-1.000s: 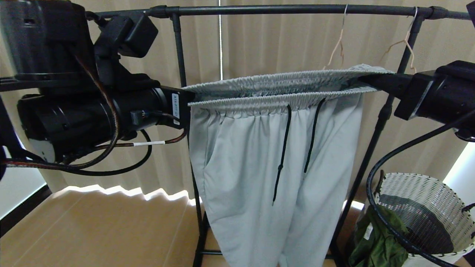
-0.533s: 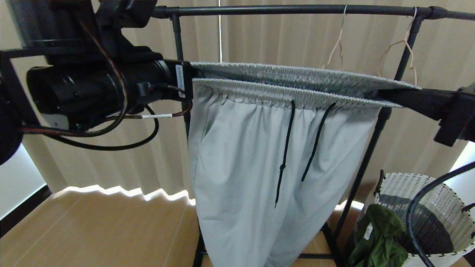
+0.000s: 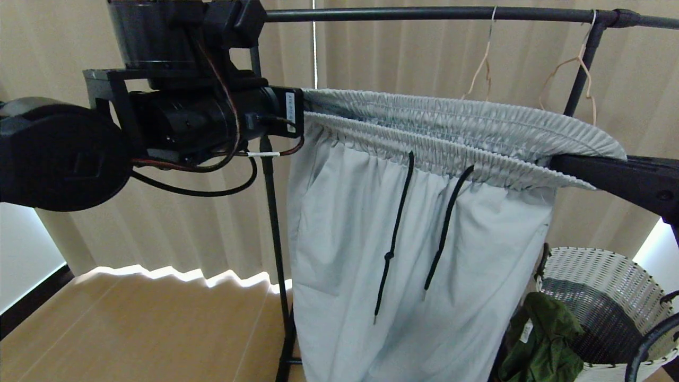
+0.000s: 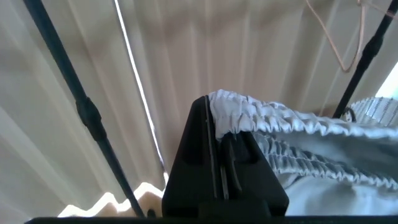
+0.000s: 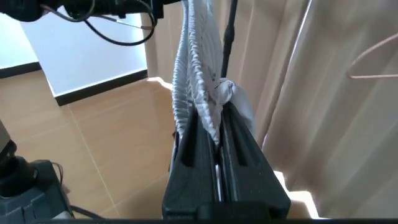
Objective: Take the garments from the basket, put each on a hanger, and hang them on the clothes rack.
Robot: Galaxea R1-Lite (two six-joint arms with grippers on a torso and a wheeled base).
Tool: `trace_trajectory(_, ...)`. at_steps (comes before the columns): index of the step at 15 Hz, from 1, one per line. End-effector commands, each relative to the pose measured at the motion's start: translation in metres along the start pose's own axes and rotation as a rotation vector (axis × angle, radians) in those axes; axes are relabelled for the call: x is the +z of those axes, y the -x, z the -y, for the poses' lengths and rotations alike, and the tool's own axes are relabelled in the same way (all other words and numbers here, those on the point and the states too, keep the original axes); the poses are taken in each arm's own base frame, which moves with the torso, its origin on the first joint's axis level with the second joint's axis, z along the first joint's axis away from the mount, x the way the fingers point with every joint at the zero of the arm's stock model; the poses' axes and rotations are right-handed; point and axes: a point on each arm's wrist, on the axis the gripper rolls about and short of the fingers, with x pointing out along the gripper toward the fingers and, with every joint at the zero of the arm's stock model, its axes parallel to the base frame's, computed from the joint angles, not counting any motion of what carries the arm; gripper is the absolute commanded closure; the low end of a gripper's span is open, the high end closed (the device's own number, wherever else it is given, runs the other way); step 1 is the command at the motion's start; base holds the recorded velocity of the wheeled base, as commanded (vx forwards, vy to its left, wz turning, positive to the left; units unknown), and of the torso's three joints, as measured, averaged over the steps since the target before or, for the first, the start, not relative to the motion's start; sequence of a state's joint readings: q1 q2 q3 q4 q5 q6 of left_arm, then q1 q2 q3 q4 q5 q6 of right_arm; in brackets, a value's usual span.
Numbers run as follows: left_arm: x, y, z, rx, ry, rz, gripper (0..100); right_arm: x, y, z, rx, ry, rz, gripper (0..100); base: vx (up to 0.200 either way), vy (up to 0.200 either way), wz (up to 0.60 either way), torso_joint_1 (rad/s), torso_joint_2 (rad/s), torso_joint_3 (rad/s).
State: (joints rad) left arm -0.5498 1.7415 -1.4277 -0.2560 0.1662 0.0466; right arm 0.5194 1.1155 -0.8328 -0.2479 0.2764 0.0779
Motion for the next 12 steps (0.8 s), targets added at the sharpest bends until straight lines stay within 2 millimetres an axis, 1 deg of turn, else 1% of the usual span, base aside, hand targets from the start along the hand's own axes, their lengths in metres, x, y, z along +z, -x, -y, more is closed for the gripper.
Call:
trace_trajectory(1,-0.001,0.014,-0.009,0.007,-0.004,-0.025,100,-0.001,-0.015,0.020,-0.133,-0.007,-0.019,100,0.000,0.000,0.00,0.000,0.00,0.000)
trace_trajectory(2,0.001,0.028,-0.013,-0.024,-0.003,-0.050,100,-0.001,-0.023,0.028,-0.191,0.000,-0.017,100,0.000,0.000,0.00,0.000,0.00,0.000)
trace_trajectory(4,0.006,0.065,-0.024,-0.139,0.002,-0.090,100,0.001,-0.042,0.037,-0.249,0.012,0.013,100,0.000,0.000,0.00,0.000,0.00,0.000)
trace_trajectory(5,0.007,0.071,-0.024,-0.158,0.003,-0.092,100,0.001,-0.045,0.038,-0.255,0.013,0.018,100,0.000,0.000,0.00,0.000,0.00,0.000)
trace_trajectory(6,0.008,0.096,-0.026,-0.228,0.004,-0.110,100,0.006,-0.059,0.043,-0.262,0.020,0.049,100,0.000,0.000,0.00,0.000,0.00,0.000)
trace_trajectory(7,0.008,0.116,-0.027,-0.271,0.000,-0.108,100,0.010,-0.072,0.048,-0.261,0.024,0.071,100,0.000,0.000,0.00,0.000,0.00,0.000)
trace_trajectory(8,0.006,0.122,-0.027,-0.288,0.001,-0.106,100,0.011,-0.076,0.050,-0.258,0.027,0.080,100,0.000,0.000,0.00,0.000,0.00,0.000)
trace_trajectory(9,-0.002,0.136,-0.026,-0.336,-0.007,-0.114,100,0.013,-0.087,0.054,-0.257,0.033,0.107,100,0.000,0.000,0.00,0.000,0.00,0.000)
trace_trajectory(10,-0.008,0.143,-0.026,-0.358,-0.022,-0.119,100,0.015,-0.094,0.056,-0.253,0.039,0.129,100,0.000,0.000,0.00,0.000,0.00,0.000)
trace_trajectory(12,-0.011,0.157,-0.019,-0.405,-0.062,-0.105,100,0.017,-0.103,0.060,-0.252,0.042,0.148,100,0.000,0.000,0.00,0.000,0.00,0.000)
